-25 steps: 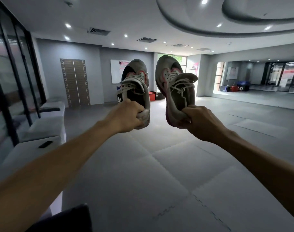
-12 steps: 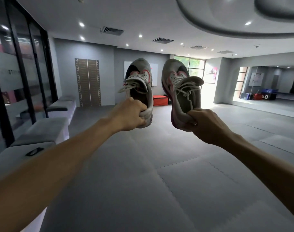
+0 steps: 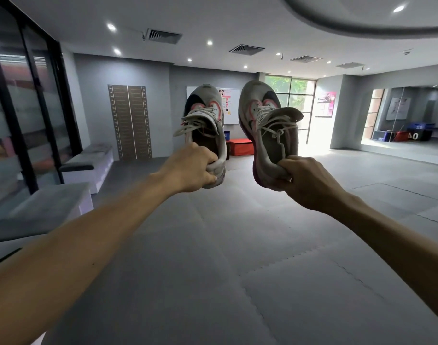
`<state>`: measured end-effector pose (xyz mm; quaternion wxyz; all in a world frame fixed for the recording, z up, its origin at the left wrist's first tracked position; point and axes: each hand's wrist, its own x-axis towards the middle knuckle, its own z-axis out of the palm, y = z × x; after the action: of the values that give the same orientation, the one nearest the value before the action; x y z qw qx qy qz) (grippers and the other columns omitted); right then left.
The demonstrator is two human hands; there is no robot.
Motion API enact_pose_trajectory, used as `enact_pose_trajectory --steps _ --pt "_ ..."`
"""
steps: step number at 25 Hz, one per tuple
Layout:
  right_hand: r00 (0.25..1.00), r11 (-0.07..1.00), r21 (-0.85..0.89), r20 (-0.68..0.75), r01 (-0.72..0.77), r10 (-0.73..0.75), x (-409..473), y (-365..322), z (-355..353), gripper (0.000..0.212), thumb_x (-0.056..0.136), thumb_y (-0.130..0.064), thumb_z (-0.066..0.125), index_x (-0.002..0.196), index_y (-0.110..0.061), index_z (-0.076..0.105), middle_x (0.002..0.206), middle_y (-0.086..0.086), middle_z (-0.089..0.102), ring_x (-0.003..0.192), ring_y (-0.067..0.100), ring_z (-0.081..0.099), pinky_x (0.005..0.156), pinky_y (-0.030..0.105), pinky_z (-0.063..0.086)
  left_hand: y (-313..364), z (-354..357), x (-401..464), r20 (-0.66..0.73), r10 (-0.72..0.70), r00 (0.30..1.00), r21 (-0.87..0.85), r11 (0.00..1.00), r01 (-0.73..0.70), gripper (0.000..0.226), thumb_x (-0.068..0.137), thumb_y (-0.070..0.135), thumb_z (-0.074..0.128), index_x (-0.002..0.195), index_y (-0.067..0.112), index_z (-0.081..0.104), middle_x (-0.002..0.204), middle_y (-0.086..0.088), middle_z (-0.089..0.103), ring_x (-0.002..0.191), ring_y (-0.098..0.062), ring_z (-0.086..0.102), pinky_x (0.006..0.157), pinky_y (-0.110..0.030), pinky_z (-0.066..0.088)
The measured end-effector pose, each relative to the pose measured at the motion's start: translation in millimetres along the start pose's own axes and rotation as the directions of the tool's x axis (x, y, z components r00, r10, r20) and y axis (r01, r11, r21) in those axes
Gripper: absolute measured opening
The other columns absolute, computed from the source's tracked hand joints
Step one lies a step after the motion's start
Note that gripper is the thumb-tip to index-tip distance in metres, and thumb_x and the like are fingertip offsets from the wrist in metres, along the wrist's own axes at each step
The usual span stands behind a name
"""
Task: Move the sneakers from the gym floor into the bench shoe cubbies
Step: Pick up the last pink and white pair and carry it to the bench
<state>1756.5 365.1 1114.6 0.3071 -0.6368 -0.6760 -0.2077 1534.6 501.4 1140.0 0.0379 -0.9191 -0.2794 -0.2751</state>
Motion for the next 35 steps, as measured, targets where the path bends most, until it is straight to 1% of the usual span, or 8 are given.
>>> enact_pose_trajectory --steps 5,10,17,21,25,27,32,35 --pt "0.999 0.999 -0.015 0.021 0.034 -0.034 100.3 117.7 73.1 0.008 0.079 -0.013 0.062 0.075 -0.005 0.061 0.074 0.006 0.058 0.063 0.031 0.052 0.059 0.043 0.047 -52.1 77.4 129.9 -0.001 -0.037 0.999 0.008 0.999 0.037 0.033 0.073 0.020 0.075 0.053 0.019 0.049 0.054 0.003 0.052 0.053 -0.013 0.046 0.050 -0.027 0.030" --pt "0.998 0.999 -0.017 0.038 0.051 -0.050 194.1 196.2 128.8 0.014 0.082 -0.018 0.064 0.075 -0.006 0.061 0.074 0.007 0.058 0.063 0.029 0.052 0.059 0.044 0.047 -103.8 119.7 228.7 0.004 -0.100 0.995 0.022 0.995 0.099 0.030 0.071 0.020 0.075 0.055 0.017 0.050 0.056 0.000 0.053 0.054 -0.015 0.046 0.050 -0.027 0.028" --pt "0.994 0.996 0.028 0.066 0.090 -0.091 358.1 314.3 280.9 0.005 0.081 -0.012 0.063 0.077 -0.012 0.059 0.076 0.001 0.056 0.063 0.023 0.051 0.057 0.035 0.045 -240.5 216.5 394.6 -0.045 -0.146 0.988 0.040 0.988 0.148 0.033 0.071 0.020 0.074 0.053 0.019 0.046 0.052 0.002 0.049 0.051 -0.015 0.044 0.050 -0.026 0.028" --pt "0.992 0.995 0.024 0.076 0.100 -0.102 463.1 372.2 369.1 0.006 0.082 -0.015 0.063 0.079 -0.010 0.061 0.078 0.003 0.059 0.065 0.024 0.053 0.059 0.038 0.048 -333.9 265.6 491.3 -0.048 -0.167 0.985 0.064 0.983 0.170 0.032 0.071 0.020 0.074 0.054 0.017 0.047 0.054 0.000 0.051 0.052 -0.017 0.045 0.051 -0.027 0.031" --pt "0.992 0.993 0.038 0.041 0.115 -0.116 550.4 422.9 438.5 0.009 0.081 -0.016 0.062 0.075 -0.013 0.058 0.074 0.001 0.055 0.064 0.025 0.050 0.056 0.034 0.042 -409.5 304.1 572.3 -0.048 -0.161 0.986 0.091 0.982 0.165 0.031 0.072 0.020 0.073 0.054 0.016 0.047 0.054 0.000 0.051 0.053 -0.018 0.046 0.051 -0.027 0.031" --pt "0.991 0.992 0.039 0.059 0.116 -0.118 593.8 447.8 477.4 0.009 0.081 -0.018 0.062 0.075 -0.011 0.059 0.076 0.003 0.057 0.065 0.026 0.051 0.058 0.037 0.044 -448.6 326.6 610.8 -0.041 -0.165 0.985 0.108 0.980 0.169 0.031 0.071 0.020 0.073 0.054 0.017 0.048 0.053 0.001 0.050 0.051 -0.016 0.044 0.050 -0.027 0.030" --pt "0.988 0.988 0.065 0.058 0.139 -0.143 702.8 507.1 573.3 0.010 0.082 -0.023 0.064 0.079 -0.013 0.062 0.078 0.001 0.058 0.066 0.023 0.053 0.062 0.040 0.049 -545.5 378.9 702.3 -0.062 -0.213 0.975 0.133 0.967 0.219 0.029 0.069 0.020 0.073 0.056 0.015 0.048 0.055 -0.001 0.051 0.052 -0.013 0.042 0.052 -0.027 0.030" --pt "0.981 0.978 0.099 0.043 0.182 -0.187 780.6 540.7 630.1 0.013 0.081 -0.026 0.065 0.076 -0.015 0.061 0.075 0.001 0.058 0.062 0.023 0.052 0.059 0.040 0.048 -606.6 404.1 759.5 -0.068 -0.252 0.965 0.146 0.955 0.260 0.031 0.068 0.021 0.073 0.054 0.017 0.046 0.052 0.002 0.048 0.051 -0.015 0.042 0.050 -0.027 0.028"
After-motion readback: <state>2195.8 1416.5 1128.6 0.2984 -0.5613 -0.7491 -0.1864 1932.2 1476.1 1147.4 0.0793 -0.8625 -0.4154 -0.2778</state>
